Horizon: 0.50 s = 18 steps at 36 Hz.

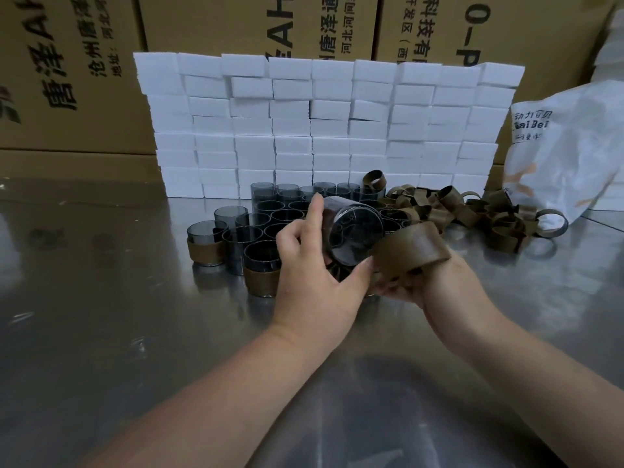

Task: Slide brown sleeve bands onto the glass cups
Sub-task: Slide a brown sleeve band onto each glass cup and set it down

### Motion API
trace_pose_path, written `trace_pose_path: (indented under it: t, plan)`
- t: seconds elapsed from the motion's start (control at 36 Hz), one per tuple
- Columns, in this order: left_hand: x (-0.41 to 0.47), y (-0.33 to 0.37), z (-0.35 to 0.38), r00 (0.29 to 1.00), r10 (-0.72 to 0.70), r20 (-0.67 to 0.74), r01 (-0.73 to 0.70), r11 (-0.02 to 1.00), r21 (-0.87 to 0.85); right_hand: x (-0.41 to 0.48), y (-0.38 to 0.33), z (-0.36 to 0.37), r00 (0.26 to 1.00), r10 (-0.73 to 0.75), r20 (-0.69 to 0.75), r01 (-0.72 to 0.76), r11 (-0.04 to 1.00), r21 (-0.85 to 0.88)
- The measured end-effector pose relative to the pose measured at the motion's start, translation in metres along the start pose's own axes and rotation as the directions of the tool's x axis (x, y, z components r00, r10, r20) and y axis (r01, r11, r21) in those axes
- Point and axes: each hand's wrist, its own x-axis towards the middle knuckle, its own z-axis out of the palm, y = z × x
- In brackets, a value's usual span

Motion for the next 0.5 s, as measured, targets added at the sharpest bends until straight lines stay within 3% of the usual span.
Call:
trace_pose_path:
  t: [0.06,0.22,0.31,0.5]
  plan:
    - [-0.001,0.002,-0.001,1.000,0.002,0.026,-0.002,1.000,-0.003,0.000,0.001,0.007,0.993,0.111,-0.044,-0.111,0.994,0.015]
    - [-0.001,0.008,-0.002,0.999,-0.005,0.051,0.005,1.000,-0.002,-0.009,0.007,0.003,0.994,-0.019,0.110,0.010,0.997,0.082]
    - [-0.001,0.010,-0.001,0.996,-0.015,0.092,0.016,1.000,-0.014,-0.015,0.004,0.005,0.982,-0.003,0.190,-0.016,0.995,0.100]
    - [-0.005,0.020,-0.010,0.976,0.095,0.195,-0.087,0.995,-0.048,-0.020,0.004,0.011,0.979,0.049,0.196,-0.072,0.991,0.111]
